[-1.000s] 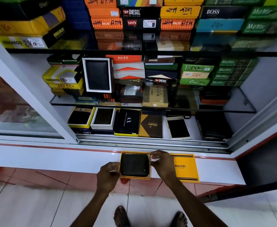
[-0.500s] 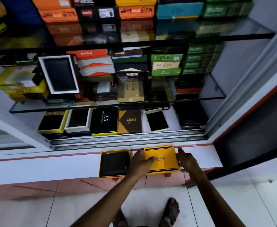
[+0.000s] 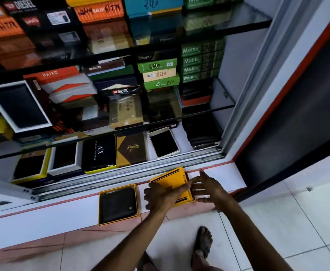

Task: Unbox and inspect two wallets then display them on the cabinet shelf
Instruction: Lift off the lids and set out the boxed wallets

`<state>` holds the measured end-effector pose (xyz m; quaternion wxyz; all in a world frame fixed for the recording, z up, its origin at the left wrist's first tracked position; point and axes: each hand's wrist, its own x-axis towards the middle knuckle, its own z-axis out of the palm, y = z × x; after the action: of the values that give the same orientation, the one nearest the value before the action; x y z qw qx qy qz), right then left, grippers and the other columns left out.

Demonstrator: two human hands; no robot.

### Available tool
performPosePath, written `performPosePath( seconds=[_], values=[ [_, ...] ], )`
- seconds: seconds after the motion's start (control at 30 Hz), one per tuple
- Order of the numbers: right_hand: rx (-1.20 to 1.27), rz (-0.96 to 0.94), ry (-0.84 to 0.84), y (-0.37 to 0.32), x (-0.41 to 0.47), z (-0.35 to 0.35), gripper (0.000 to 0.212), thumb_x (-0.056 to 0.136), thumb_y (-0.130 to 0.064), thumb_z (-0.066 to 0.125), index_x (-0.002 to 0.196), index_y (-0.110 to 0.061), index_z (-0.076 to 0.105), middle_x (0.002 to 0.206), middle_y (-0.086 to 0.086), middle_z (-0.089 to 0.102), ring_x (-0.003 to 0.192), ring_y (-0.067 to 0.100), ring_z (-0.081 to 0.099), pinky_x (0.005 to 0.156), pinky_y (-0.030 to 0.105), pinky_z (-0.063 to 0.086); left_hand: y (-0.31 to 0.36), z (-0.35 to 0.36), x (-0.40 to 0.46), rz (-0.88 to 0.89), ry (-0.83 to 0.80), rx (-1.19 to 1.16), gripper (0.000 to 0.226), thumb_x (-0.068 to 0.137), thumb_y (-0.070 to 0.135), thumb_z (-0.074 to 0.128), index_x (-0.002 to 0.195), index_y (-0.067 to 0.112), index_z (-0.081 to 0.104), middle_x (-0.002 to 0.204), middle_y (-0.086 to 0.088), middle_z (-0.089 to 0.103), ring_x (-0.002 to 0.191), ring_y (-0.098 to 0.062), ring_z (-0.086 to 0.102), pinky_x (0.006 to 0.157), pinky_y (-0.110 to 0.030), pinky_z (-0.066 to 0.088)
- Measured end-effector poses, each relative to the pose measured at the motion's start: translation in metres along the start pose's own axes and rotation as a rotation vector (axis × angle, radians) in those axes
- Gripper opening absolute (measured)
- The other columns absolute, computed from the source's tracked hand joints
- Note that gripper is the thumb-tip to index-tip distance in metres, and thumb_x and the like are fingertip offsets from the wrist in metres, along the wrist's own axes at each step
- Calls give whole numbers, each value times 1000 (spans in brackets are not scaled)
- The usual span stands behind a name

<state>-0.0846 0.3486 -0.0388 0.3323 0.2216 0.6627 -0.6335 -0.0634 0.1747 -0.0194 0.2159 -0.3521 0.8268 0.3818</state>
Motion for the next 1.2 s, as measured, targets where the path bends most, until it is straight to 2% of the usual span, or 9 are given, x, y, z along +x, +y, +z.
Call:
performPosePath(
  seconds=[0.17,0.23,0.33,0.47,0.6,0.7,0.83,0.97,1.2],
  values=[
    [-129,-106,107,12,7,0,14,79,-34,66,86,-25,74,92,12,76,84,33,73,85,47,60,-8,-12,-7,80,-63,-285,79,36,75,74,97,26,69,99,-1,73,96,-24,67,87,-45,56],
    [-446,-237,253,14,7,4,11,81,-23,69,84,-21,79,87,10,78,83,29,74,83,39,59,-13,-29,-17,130,-72,-430,48,55,58,70,82,18,72,82,-6,74,88,-29,70,84,-49,55],
    [-625,-347,333,10,2,7,15,81,-16,68,75,-8,79,75,12,77,73,23,71,69,31,52,-33,-55,-18,121,-19,-660,27,73,40,69,91,20,68,99,-15,71,97,-35,67,84,-57,57],
    [-594,-385,391,4,-8,-4,11,82,-12,71,79,-9,81,71,7,76,68,19,68,61,17,44,-59,-76,-16,129,73,-768,22,90,22,60,111,16,57,97,-2,64,87,-18,62,60,-35,56],
    [-529,-432,421,-5,-25,-14,10,82,-11,73,77,-12,81,54,-15,67,54,0,64,56,8,46,-73,-77,-17,107,80,-736,6,93,15,59,91,16,65,87,-8,66,74,-20,60,57,-31,51],
    [-420,-396,381,-11,-29,-6,6,79,-6,75,79,-8,81,54,-9,71,48,-1,65,57,12,55,-69,-62,-15,87,21,-653,15,93,13,59,86,22,68,83,-11,67,74,-24,59,55,-28,49],
    [-438,-348,382,-12,-26,10,7,76,-5,76,78,-8,81,73,14,77,59,16,72,61,20,57,-54,-43,-10,56,-76,-520,28,86,9,59,59,19,59,71,-8,59,69,-22,51,67,-33,40],
    [-557,-418,436,-6,-19,21,9,71,0,79,76,-7,77,72,4,75,50,-6,64,57,11,55,-42,-36,-13,11,-155,-510,15,85,21,60,75,12,66,89,-14,68,88,-30,62,79,-41,50],
    [-726,-405,434,10,-13,40,15,90,-11,65,96,-7,78,97,9,78,88,23,74,75,20,50,-38,-37,-11,-11,-201,-550,15,84,28,62,82,13,65,102,-15,72,100,-33,66,89,-47,54]
  ],
)
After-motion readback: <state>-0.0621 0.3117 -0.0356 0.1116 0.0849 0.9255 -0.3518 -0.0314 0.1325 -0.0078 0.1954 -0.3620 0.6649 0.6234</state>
